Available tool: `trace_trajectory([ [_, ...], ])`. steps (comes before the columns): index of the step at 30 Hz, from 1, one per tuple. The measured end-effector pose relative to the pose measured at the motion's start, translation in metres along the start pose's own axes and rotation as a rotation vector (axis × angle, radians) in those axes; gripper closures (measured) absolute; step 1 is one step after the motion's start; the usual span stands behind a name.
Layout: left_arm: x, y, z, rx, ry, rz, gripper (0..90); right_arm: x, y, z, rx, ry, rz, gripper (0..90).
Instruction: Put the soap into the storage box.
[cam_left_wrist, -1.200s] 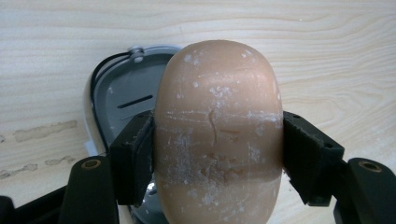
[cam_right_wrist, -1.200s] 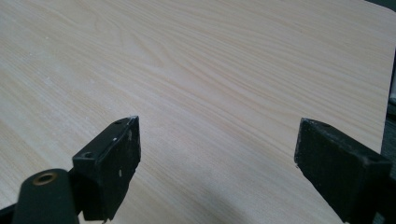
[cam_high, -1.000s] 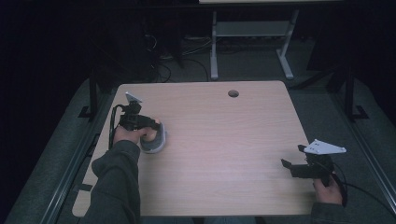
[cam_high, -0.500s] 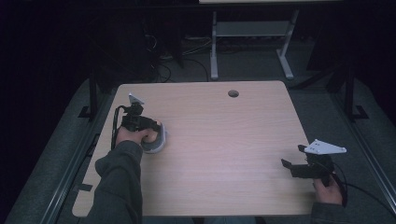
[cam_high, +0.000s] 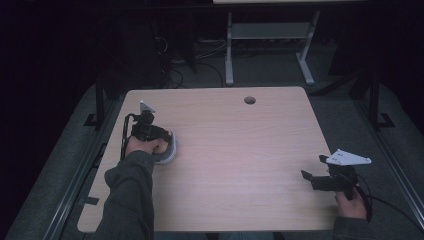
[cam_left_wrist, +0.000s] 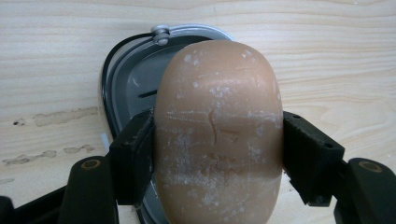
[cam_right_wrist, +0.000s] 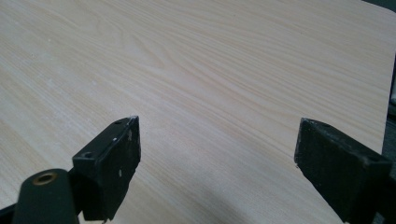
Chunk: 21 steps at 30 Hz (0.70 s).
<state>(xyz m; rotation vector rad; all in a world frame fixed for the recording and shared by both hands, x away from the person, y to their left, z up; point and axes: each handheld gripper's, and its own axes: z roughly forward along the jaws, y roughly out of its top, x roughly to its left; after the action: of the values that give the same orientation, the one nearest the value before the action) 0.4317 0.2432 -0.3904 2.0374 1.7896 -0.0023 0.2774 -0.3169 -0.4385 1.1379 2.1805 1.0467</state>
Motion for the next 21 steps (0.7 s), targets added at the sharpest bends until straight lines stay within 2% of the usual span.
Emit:
trace_trajectory([
  [15,-0.0022,0.0009,0.0010,0.008,0.023,-0.004,32.1,0.0003,0.0000,0.0000,0.001,-0.001,0.001,14.0],
  [21,-0.0043,0.0022,0.0007,0.011,0.046,0.006,32.0,0.0000,-0.0001,-0.0001,0.001,-0.001,-0.001,14.0],
])
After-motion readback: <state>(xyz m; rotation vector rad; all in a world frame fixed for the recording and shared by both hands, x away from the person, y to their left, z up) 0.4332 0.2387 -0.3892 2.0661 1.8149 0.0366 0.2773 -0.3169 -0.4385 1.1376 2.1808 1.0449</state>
